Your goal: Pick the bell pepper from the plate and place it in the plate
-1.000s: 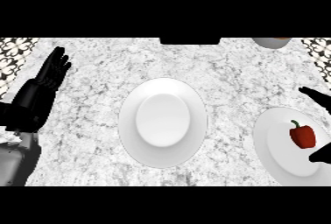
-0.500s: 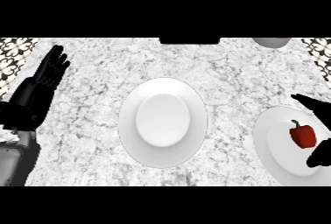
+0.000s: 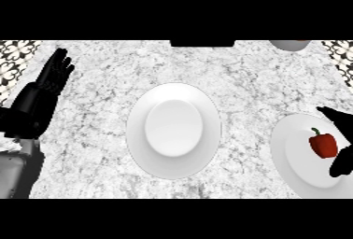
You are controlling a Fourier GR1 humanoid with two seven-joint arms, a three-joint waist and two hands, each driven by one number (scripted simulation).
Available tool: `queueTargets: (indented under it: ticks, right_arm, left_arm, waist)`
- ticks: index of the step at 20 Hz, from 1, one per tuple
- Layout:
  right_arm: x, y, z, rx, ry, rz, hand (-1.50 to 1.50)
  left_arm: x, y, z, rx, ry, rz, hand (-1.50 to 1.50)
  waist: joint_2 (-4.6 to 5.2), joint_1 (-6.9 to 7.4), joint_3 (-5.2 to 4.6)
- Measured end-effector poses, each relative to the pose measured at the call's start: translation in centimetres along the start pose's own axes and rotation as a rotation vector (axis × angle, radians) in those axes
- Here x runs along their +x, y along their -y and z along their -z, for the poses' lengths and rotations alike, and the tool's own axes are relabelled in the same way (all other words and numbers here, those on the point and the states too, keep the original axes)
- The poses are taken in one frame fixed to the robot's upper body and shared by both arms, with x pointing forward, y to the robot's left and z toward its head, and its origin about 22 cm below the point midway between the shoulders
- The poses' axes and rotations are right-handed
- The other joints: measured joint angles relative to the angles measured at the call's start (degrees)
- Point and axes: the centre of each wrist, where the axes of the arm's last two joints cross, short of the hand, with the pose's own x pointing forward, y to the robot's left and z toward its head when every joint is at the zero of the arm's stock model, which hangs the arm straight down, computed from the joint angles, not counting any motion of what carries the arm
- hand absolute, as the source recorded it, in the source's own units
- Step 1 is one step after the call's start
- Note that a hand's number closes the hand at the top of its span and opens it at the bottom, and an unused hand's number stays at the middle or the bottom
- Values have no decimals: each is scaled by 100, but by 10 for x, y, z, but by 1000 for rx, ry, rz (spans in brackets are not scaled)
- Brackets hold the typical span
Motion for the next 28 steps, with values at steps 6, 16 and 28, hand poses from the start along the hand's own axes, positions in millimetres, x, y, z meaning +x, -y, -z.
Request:
queueTargets:
  ticks: [6, 16, 28]
  right_arm:
    - [-10, -17, 15, 27, -9, -3, -150]
    - [-18, -47, 47, 88, -45, -18, -150]
    - [-19, -58, 58, -155, 39, -37, 150]
  left_arm:
    - [2, -1, 5, 1, 0, -5, 0]
    - [2, 2, 3, -1, -1, 2, 0]
    - [1, -2, -2, -3, 1, 0, 0]
  waist:
    - [-1, -7, 2]
    - [1, 13, 1]
    - [-11, -9, -15]
